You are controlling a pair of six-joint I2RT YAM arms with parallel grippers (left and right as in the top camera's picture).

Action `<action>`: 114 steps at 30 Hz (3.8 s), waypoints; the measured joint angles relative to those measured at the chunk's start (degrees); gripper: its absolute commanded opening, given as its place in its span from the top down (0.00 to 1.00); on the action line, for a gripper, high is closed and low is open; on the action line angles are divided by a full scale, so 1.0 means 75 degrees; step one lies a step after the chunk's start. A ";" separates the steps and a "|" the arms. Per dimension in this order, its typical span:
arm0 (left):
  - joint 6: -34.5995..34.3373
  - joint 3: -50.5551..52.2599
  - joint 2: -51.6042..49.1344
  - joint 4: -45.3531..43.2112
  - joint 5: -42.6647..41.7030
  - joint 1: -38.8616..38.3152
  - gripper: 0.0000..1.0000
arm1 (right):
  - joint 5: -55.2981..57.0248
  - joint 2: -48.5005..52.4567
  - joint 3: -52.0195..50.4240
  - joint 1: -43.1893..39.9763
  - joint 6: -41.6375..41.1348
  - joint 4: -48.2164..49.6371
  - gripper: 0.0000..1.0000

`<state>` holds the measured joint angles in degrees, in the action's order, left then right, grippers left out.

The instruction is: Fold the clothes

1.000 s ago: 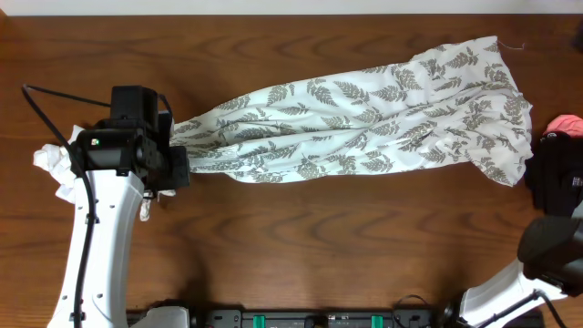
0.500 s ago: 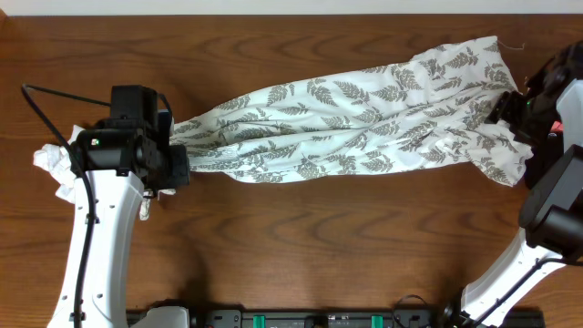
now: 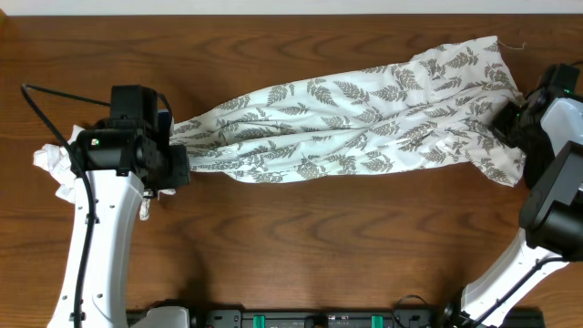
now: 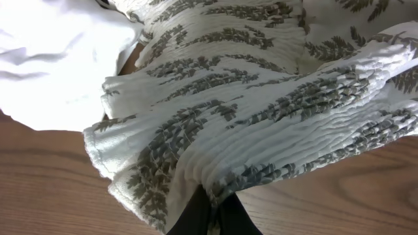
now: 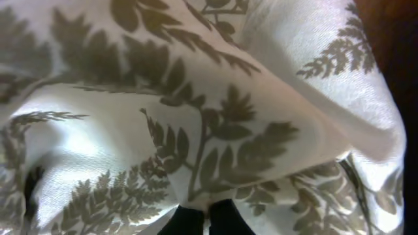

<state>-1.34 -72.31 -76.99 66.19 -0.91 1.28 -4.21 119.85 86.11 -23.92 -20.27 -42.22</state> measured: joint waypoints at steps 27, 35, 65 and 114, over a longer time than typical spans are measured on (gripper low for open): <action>-0.0003 0.0000 0.0000 0.0178 0.0015 0.0000 0.94 | 0.0070 -0.2527 0.2623 -0.0851 0.1629 -0.0766 0.99; -0.0020 -0.0434 0.0026 -0.1192 -0.0163 0.0000 0.94 | -0.0513 -0.2530 0.2617 -0.0851 0.2110 0.0073 0.99; 0.0125 -0.1148 0.0801 -0.0804 0.0428 0.0020 0.94 | -0.2057 -0.2416 0.2614 -0.1405 0.2629 -0.0452 0.99; -0.1606 -0.0326 -0.1577 -0.0985 -0.0373 0.0673 0.50 | -0.2043 -0.0472 0.2597 0.0560 0.2378 -0.2200 0.03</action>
<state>-13.39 -74.76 -88.82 58.81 -3.70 6.33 -19.53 116.31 105.58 -19.73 -2.44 -58.72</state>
